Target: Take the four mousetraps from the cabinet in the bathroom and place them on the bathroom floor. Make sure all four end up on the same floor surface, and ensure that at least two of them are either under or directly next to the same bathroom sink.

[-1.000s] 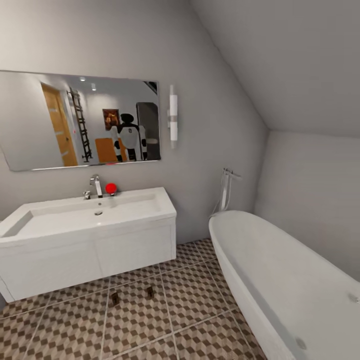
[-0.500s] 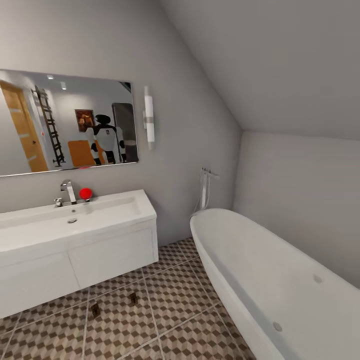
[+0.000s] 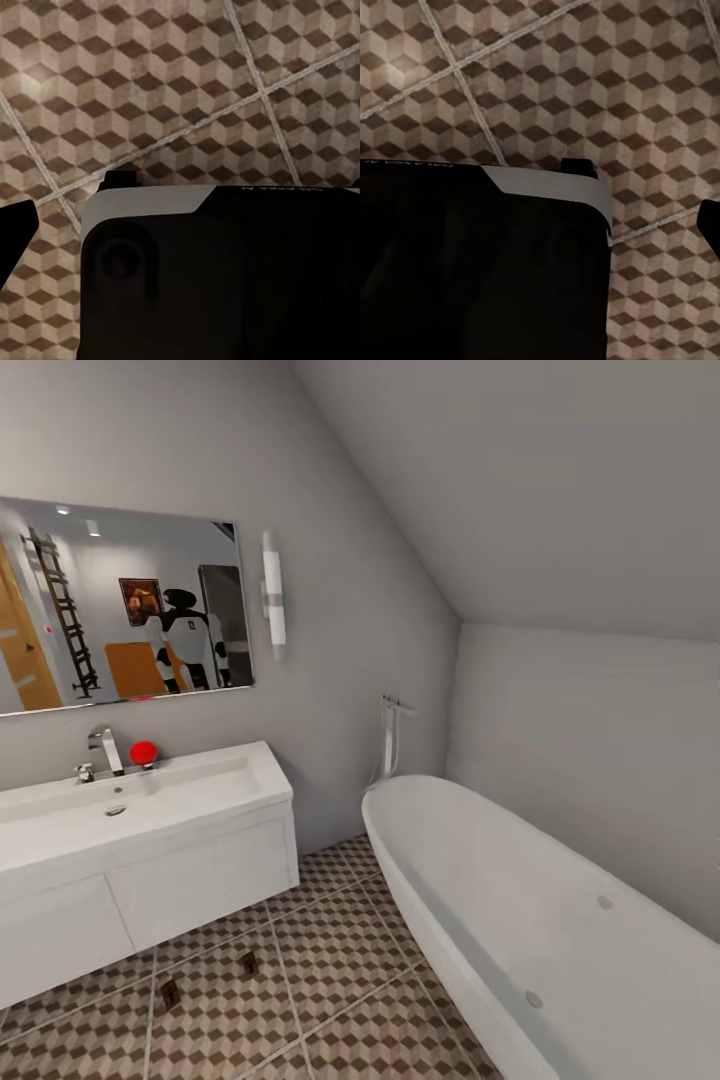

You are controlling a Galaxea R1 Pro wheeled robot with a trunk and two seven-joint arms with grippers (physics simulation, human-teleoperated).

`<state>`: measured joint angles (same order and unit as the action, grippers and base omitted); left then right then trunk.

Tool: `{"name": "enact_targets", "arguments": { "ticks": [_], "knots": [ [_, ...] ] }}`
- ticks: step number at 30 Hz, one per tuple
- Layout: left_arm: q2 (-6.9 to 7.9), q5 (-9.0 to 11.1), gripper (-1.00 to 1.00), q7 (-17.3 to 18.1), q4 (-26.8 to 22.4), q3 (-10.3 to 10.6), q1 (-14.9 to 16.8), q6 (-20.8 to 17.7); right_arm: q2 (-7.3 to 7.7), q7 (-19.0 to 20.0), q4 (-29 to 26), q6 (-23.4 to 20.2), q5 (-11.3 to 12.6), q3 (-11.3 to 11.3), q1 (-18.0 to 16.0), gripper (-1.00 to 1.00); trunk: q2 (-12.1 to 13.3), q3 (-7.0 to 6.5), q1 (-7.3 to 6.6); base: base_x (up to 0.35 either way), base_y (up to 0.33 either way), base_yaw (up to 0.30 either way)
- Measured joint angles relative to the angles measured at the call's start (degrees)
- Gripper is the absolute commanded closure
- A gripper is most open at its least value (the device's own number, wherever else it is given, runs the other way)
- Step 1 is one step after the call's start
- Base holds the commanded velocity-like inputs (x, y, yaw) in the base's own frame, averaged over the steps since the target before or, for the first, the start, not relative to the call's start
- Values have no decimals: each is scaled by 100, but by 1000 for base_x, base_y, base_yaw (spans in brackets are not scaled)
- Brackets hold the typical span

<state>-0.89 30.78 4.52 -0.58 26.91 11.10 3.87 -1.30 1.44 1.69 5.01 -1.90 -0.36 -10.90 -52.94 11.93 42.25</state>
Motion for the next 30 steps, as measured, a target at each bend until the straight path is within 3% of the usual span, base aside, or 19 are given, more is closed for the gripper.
{"name": "enact_targets", "arguments": {
  "ticks": [12, 30],
  "knots": [
    [2, -13, -100, 0, 0, 10, 0, 2, 12, -2, -2, 72, -29, -4, 0, -100, 0, 0, 0, 0, 0, -29],
    [2, -6, -100, 1, 3, 8, 1, 2, 42, -2, -2, 76, 4, 1, 1, -100, 0, 0, 0, 0, 0, -218]
  ]
}}
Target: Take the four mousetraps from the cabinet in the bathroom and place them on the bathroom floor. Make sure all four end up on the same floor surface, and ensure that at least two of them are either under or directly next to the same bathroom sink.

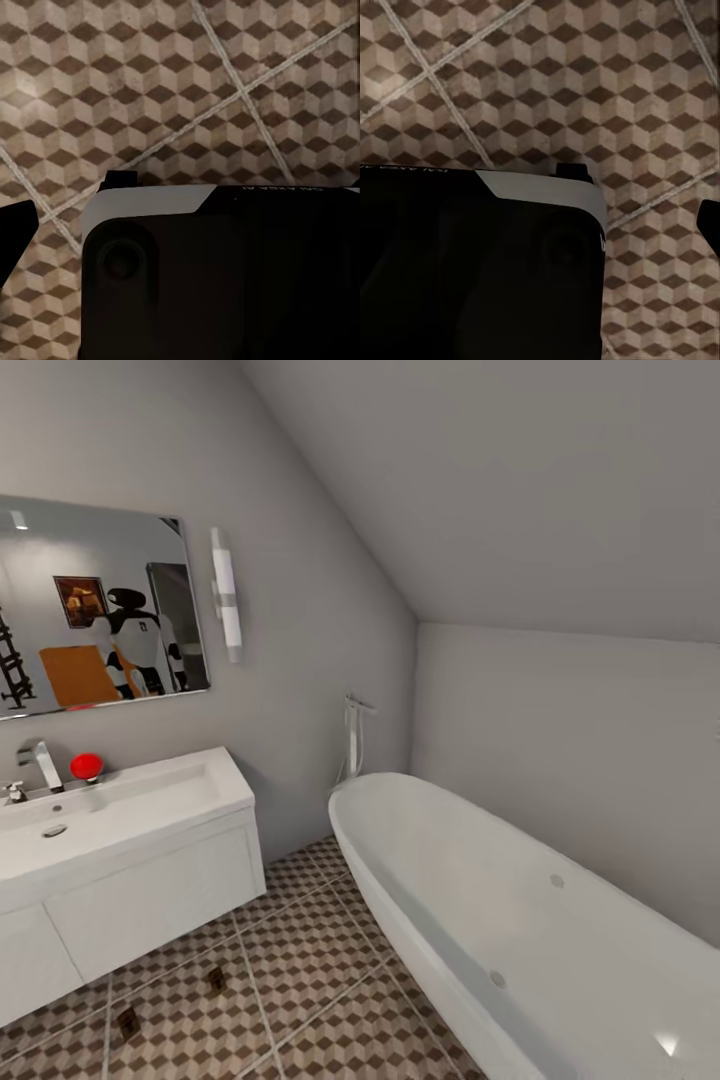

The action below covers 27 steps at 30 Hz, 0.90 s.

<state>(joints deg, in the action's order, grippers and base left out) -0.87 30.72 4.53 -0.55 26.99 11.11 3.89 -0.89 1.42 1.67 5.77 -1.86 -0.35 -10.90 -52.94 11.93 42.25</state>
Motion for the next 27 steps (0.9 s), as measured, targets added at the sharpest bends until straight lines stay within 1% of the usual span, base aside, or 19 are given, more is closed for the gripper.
{"name": "enact_targets", "arguments": {
  "ticks": [11, 27],
  "knots": [
    [0, -5, -100, 0, 0, 3, 0, 0, 14, 0, 0, 45, 14, 6, 0, -100, 0, -16, 0, 0, 0, -245],
    [0, -4, -100, -1, 0, 4, 0, 0, 18, -3, 2, 78, 98, 9, 0, -100, 0, -65, 0, 0, 0, -246]
  ]
}}
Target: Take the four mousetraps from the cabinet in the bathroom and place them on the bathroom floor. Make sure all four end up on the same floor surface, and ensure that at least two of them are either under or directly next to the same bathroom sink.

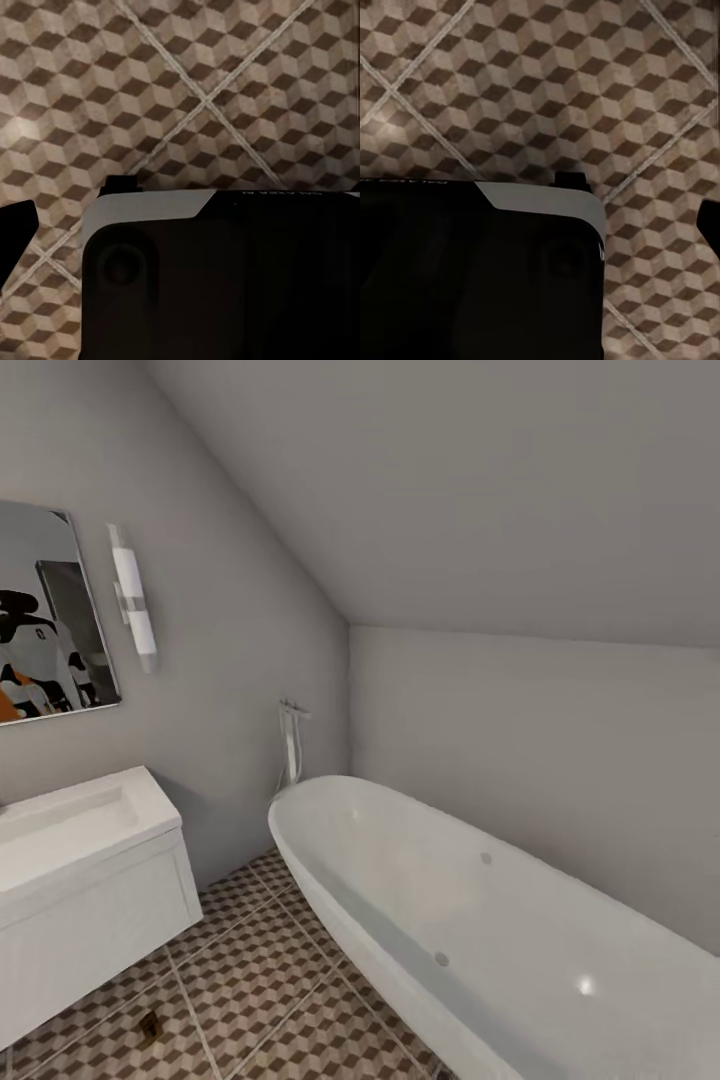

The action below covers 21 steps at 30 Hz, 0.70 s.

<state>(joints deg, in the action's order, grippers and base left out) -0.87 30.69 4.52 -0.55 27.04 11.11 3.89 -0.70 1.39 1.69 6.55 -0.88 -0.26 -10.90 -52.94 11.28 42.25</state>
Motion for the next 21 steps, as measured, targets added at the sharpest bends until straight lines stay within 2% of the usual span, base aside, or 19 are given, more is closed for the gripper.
{"name": "enact_targets", "arguments": {
  "ticks": [21],
  "knots": [
    [0, 0, -100, 1, 0, 0, 0, 0, 0, 0, -2, 15, 7, 0, 0, -100, 0, -67, 0, 0, 0, -246]
  ]
}}
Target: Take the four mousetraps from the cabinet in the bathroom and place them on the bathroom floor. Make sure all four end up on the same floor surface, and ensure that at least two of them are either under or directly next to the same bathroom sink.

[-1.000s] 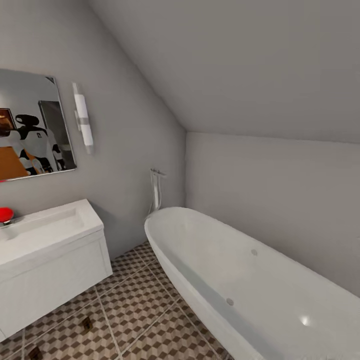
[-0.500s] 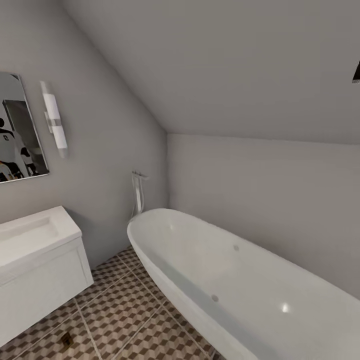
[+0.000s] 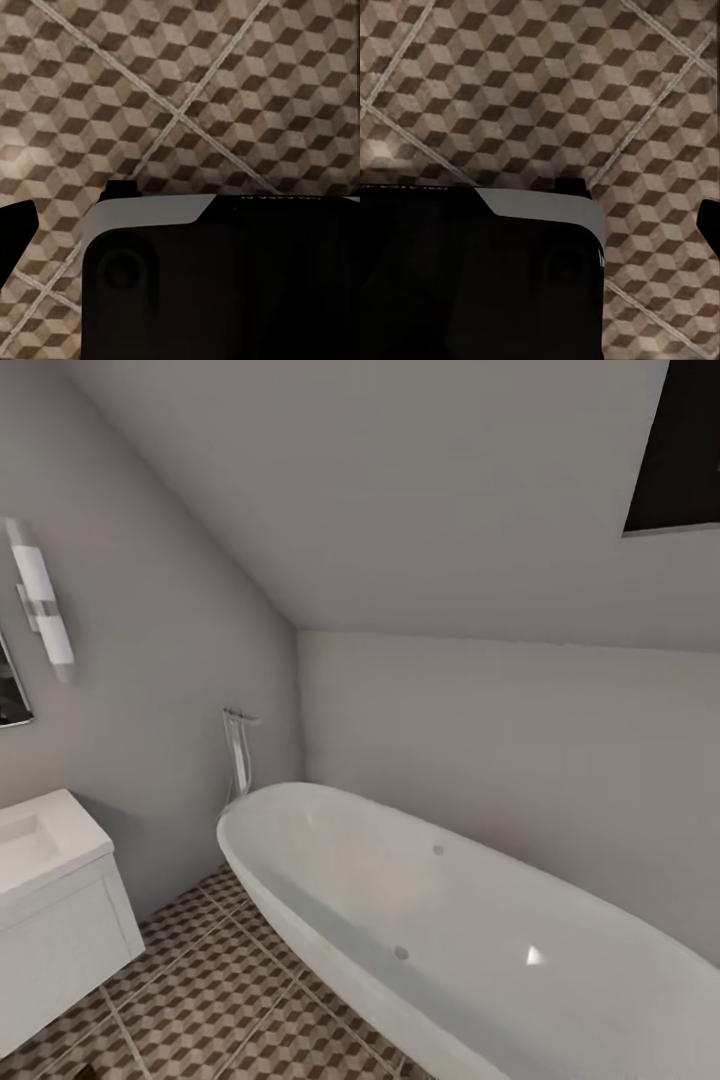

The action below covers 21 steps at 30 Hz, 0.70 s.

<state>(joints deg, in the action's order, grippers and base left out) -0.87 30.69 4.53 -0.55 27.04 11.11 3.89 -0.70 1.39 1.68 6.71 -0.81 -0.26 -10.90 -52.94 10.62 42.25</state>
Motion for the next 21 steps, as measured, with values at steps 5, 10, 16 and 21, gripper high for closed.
{"name": "enact_targets", "arguments": {
  "ticks": [5, 10, 16, 21],
  "knots": [
    [0, 0, -100, 0, 0, 0, 0, 0, 0, 0, 1, 0, 0, 0, 0, -100, 0, -16, 0, 0, 0, -246],
    [0, 0, -100, 0, 0, 0, 0, 0, 0, 0, 1, 0, 0, 0, 0, -100, 0, -32, 0, 0, 0, -246],
    [0, 0, -100, 0, -1, 0, 0, 0, 0, 0, 0, 0, 0, 0, 0, -100, 0, -51, 0, 0, 0, -246],
    [0, 0, -100, 0, 0, 0, 0, 0, -5, 0, 0, 0, 0, 0, 0, -100, 0, -67, 0, 0, 0, -246]
  ]
}}
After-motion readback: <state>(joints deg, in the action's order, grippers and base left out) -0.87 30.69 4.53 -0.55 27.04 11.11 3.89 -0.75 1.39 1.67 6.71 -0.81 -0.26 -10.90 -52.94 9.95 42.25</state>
